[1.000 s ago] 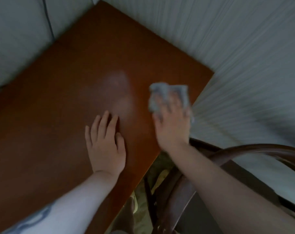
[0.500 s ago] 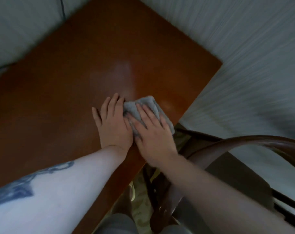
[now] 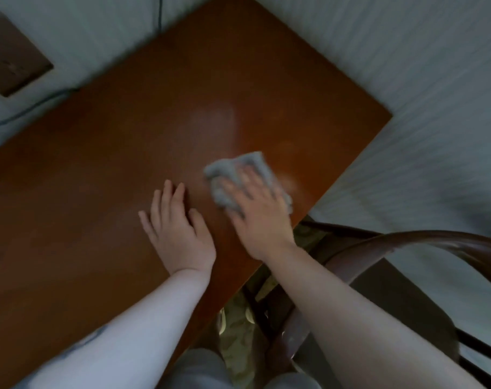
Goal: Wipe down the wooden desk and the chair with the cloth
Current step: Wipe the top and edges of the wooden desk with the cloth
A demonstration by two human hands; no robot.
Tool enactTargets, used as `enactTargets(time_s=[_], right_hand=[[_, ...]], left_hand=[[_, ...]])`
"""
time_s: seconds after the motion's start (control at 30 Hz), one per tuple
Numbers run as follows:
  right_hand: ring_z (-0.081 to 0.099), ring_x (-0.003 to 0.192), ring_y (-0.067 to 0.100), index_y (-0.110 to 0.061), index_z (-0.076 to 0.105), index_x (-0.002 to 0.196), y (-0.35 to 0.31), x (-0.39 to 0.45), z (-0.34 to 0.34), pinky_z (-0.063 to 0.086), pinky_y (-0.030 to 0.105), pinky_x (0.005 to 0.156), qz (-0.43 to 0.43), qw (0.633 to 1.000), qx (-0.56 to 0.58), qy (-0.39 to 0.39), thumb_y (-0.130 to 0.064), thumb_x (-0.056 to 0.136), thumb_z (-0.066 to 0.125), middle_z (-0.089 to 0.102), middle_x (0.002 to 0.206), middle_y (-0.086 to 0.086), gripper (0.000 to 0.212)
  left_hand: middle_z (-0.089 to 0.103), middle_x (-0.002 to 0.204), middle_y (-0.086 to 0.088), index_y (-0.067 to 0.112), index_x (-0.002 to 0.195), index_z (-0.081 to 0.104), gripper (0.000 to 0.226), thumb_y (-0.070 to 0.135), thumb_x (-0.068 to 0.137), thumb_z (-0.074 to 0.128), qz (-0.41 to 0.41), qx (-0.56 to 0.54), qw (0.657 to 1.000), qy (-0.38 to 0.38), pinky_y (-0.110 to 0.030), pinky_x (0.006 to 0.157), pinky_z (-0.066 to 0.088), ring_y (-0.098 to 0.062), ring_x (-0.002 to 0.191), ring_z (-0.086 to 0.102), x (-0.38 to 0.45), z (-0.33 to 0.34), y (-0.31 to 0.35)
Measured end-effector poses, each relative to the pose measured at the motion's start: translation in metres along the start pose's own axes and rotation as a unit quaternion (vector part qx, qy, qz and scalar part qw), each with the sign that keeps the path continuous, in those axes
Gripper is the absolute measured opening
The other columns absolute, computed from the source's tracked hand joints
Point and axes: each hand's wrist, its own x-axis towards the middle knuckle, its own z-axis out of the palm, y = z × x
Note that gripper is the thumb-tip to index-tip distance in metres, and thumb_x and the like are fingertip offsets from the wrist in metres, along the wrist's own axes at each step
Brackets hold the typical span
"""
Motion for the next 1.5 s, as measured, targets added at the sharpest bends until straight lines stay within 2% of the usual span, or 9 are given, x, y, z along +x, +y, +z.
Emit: enactTargets(time_s=[0.13,0.33,0.5,0.7,0.87,1.07,1.27,1.43,1.5], right_hand=[[0.007,0.15,0.018,-0.035,0.021,0.153,-0.021,-0.051,0.025,0.013,0.049,0.119,0.169,0.98,-0.011,0.108,-0.04,0.096,0.032,0.016,0.162,0.0,0.059],[0.01,0.149,0.015,-0.038,0.026,0.151,0.011,-0.025,0.008,0.011,0.047,0.119,-0.12,0.992,-0.04,-0.008,-0.041,0.097,0.033,0.019,0.161,-0.004,0.054],[0.008,0.149,0.017,-0.036,0.023,0.153,0.011,-0.035,0.015,0.01,0.049,0.12,0.207,0.971,-0.015,0.122,-0.042,0.097,0.038,0.017,0.162,-0.001,0.058],[0.006,0.15,0.017,-0.038,0.024,0.152,0.01,0.011,-0.006,0.004,0.047,0.121,-0.145,0.987,-0.052,-0.04,-0.042,0.099,0.033,0.014,0.163,-0.003,0.053],[0.002,0.15,0.016,-0.038,0.014,0.154,0.023,0.014,-0.008,0.004,0.044,0.12,0.218,0.97,-0.022,0.107,-0.043,0.102,0.033,0.01,0.163,-0.001,0.056],[-0.007,0.149,0.011,-0.041,0.017,0.153,-0.034,0.026,-0.004,-0.009,0.038,0.116,-0.216,0.968,-0.058,-0.112,-0.043,0.101,0.034,0.002,0.164,-0.007,0.054],[0.0,0.15,0.015,-0.04,0.011,0.154,-0.035,0.015,0.012,0.003,0.043,0.118,0.185,0.978,-0.043,0.08,-0.044,0.103,0.031,0.008,0.164,-0.002,0.055],[-0.003,0.149,0.012,-0.043,0.015,0.152,-0.073,0.042,0.012,-0.006,0.039,0.118,-0.162,0.984,-0.038,-0.069,-0.041,0.1,0.039,0.004,0.164,-0.006,0.057],[-0.001,0.15,0.012,-0.043,0.016,0.152,-0.059,0.074,0.004,0.002,0.044,0.12,-0.16,0.983,-0.044,-0.077,-0.041,0.101,0.039,0.006,0.164,-0.005,0.055]], left_hand=[[0.034,0.155,0.002,0.02,0.143,0.043,0.047,0.021,0.097,0.041,0.007,0.035,0.999,-0.026,-0.04,0.121,-0.002,-0.016,0.146,0.018,0.002,0.005,0.003],[0.033,0.155,0.002,0.02,0.145,0.04,0.049,0.022,0.096,0.036,0.008,0.048,0.998,-0.039,-0.042,0.121,0.002,-0.017,0.146,0.017,0.002,0.006,0.003],[0.03,0.156,0.002,0.019,0.146,0.038,0.049,0.021,0.097,0.041,0.008,0.064,0.997,-0.041,-0.042,0.12,0.0,-0.018,0.147,0.015,0.0,0.008,0.004],[0.034,0.154,0.002,0.018,0.145,0.039,0.05,0.031,0.099,0.027,0.007,0.047,0.999,-0.027,-0.042,0.12,0.003,-0.018,0.146,0.018,0.001,0.008,0.004],[0.039,0.151,0.001,0.017,0.145,0.037,0.052,0.035,0.098,0.027,0.007,0.009,1.0,-0.019,-0.04,0.121,0.002,-0.017,0.145,0.021,0.002,0.005,0.003],[0.048,0.142,-0.007,0.011,0.14,0.045,0.046,0.02,0.096,0.04,-0.05,-0.196,0.979,0.034,-0.043,0.115,0.03,-0.021,0.135,0.038,0.009,-0.014,-0.005],[0.028,0.158,0.002,0.019,0.147,0.037,0.05,0.019,0.098,0.044,-0.088,-0.043,0.993,0.06,-0.04,0.121,0.01,-0.017,0.147,0.016,0.061,-0.028,-0.041],[0.023,0.159,0.002,0.02,0.149,0.033,0.055,0.023,0.094,0.035,-0.159,0.05,0.984,0.064,-0.042,0.119,0.003,-0.019,0.148,0.013,0.075,-0.011,-0.039],[0.024,0.159,0.001,0.02,0.148,0.034,0.055,0.023,0.092,0.034,-0.162,0.068,0.981,0.078,-0.043,0.118,0.005,-0.02,0.147,0.015,0.076,-0.01,-0.039]])
